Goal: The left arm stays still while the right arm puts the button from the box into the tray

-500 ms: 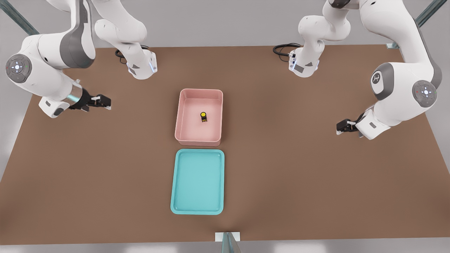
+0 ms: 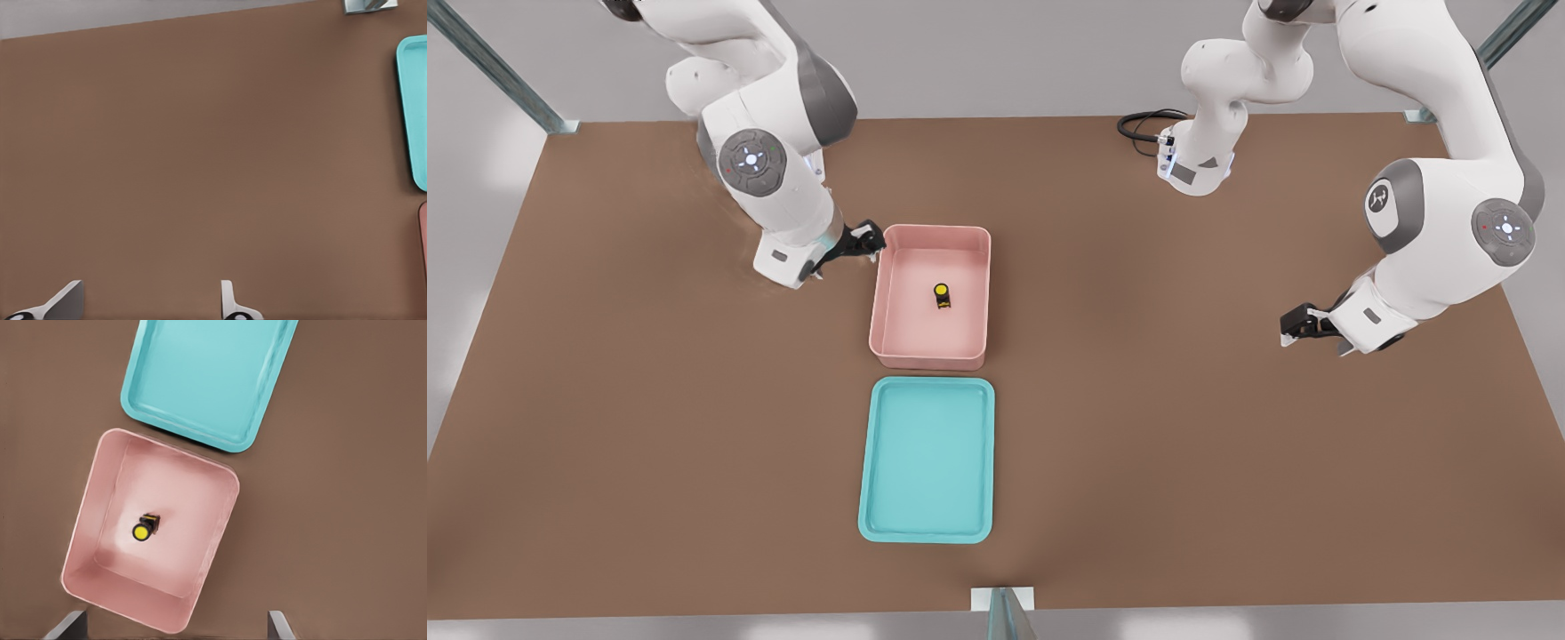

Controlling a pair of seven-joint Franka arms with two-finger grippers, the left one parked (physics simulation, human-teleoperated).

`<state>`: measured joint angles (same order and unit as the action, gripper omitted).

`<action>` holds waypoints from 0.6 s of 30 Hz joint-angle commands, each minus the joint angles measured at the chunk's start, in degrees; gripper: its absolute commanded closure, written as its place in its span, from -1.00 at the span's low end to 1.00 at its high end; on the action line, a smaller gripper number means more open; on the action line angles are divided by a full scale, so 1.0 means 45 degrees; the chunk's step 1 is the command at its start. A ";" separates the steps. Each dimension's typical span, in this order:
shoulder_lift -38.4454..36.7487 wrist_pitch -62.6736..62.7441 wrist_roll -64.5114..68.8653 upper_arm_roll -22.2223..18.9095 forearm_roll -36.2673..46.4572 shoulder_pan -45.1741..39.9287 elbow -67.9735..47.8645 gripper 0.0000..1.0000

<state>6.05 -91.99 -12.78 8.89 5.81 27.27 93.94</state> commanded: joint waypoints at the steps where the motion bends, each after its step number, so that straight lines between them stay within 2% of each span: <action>1: 0.0179 -0.2368 -0.7393 0.0056 0.0017 0.2808 0.0802 -1.00; 4: 0.0726 -0.4419 -0.8780 0.0056 0.0017 0.3374 0.2130 -1.00; 9: 0.0785 -0.6765 -0.8644 -0.0042 0.0037 0.3003 0.3908 -1.00; 12: 0.1605 -0.7097 -0.8566 -0.0022 -0.0002 0.3003 0.3967 -1.00; 18: 0.2074 -0.9343 -0.8312 -0.0022 -0.0002 0.3081 0.5451 -1.00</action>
<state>14.97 -125.61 -37.09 8.78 5.74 41.18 117.95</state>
